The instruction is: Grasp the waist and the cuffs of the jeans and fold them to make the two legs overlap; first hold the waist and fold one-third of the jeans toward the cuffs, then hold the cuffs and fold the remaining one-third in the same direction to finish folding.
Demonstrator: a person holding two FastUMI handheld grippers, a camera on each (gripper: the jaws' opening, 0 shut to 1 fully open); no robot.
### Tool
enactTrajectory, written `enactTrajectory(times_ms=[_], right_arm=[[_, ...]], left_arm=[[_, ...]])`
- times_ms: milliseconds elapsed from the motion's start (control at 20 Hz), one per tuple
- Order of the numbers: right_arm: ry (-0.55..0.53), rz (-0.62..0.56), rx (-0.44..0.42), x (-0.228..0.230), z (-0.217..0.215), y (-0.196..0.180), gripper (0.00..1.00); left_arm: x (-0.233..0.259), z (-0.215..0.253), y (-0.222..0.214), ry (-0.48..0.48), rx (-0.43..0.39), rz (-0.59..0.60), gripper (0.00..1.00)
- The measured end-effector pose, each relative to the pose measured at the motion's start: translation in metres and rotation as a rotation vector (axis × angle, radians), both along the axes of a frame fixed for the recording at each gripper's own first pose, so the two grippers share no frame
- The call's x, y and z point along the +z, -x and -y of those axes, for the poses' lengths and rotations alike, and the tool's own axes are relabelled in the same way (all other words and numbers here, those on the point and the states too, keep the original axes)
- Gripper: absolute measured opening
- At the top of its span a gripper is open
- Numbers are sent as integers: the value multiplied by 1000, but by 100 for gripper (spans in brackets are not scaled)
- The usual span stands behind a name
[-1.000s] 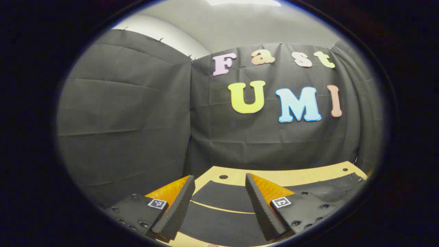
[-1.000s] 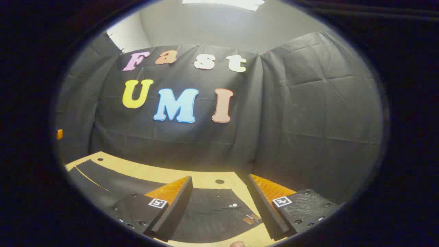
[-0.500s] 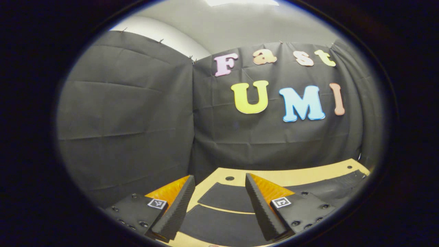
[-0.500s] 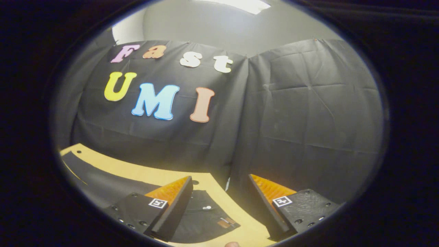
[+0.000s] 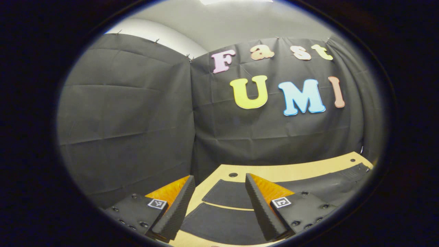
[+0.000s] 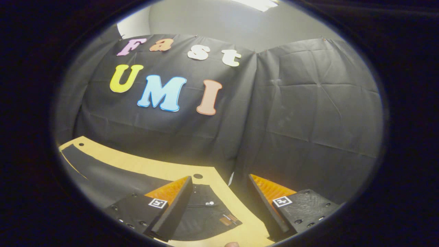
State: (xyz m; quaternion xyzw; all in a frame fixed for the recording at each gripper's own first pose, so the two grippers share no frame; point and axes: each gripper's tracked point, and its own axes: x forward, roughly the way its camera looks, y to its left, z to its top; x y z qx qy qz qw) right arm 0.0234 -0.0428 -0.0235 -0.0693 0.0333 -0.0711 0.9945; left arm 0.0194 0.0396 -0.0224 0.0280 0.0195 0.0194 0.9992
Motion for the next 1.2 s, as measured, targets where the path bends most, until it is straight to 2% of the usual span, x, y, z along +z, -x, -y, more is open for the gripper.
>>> enactTrajectory(times_ms=[100, 200, 400, 500, 600, 750, 1000, 1050, 1200], right_arm=[[-27, -46, -19, -12, 4, -2, 95], [-63, -98, -36, -27, 9, -3, 95], [-21, -198, -71, -57, 19, -5, 95], [-48, -253, -72, -70, 18, -5, 95], [-127, -306, -74, -82, 14, -9, 95], [-267, -401, -73, -109, 4, -10, 95], [-541, -601, -87, -162, -6, 0, 96], [-599, -633, -90, -172, -8, 2, 96], [-738, -699, -107, -199, -11, 6, 95]], left_arm=[[-15, -10, -4, 45, 22, -38, 95], [-37, -26, -8, 140, 59, -95, 95], [-85, -69, -15, 364, 158, -200, 95], [-112, -87, -17, 504, 208, -265, 94], [-141, -103, -18, 662, 256, -330, 95], [-171, -122, -13, 837, 338, -403, 95], [-208, -131, -8, 1068, 450, -490, 95], [-211, -130, -8, 1104, 469, -503, 93], [-223, -129, -6, 1183, 516, -537, 95]])
